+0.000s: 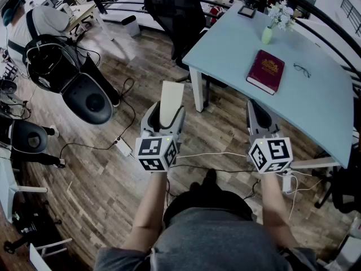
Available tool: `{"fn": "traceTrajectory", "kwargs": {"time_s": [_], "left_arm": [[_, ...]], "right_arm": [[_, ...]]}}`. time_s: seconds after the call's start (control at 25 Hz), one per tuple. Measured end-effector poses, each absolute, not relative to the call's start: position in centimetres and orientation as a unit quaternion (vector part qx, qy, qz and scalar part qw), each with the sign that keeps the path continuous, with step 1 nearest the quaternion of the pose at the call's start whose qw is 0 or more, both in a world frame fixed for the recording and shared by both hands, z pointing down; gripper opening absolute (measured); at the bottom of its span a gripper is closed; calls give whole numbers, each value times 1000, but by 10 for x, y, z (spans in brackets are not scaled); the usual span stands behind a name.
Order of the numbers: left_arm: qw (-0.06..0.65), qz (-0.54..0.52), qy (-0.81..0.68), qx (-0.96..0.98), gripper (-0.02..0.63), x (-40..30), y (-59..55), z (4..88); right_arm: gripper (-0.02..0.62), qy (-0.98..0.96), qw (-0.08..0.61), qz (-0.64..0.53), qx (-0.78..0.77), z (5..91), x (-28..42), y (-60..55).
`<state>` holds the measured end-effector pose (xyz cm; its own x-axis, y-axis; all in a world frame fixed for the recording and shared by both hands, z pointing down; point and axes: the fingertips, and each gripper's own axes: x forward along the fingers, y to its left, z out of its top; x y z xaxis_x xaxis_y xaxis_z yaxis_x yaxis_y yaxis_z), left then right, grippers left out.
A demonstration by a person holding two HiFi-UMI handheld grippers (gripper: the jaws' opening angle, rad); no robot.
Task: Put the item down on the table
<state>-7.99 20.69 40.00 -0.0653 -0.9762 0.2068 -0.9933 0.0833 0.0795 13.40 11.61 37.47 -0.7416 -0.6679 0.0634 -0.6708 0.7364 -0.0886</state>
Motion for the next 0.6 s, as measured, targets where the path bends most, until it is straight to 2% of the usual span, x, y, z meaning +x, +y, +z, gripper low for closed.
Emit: {"fn": "traceTrajectory", "kwargs": {"time_s": [0.6], "left_arm": [[99, 28, -738, 667, 308, -81, 183, 399]], "right_arm": [[3, -936, -6, 56, 347, 371, 138, 84]]}}
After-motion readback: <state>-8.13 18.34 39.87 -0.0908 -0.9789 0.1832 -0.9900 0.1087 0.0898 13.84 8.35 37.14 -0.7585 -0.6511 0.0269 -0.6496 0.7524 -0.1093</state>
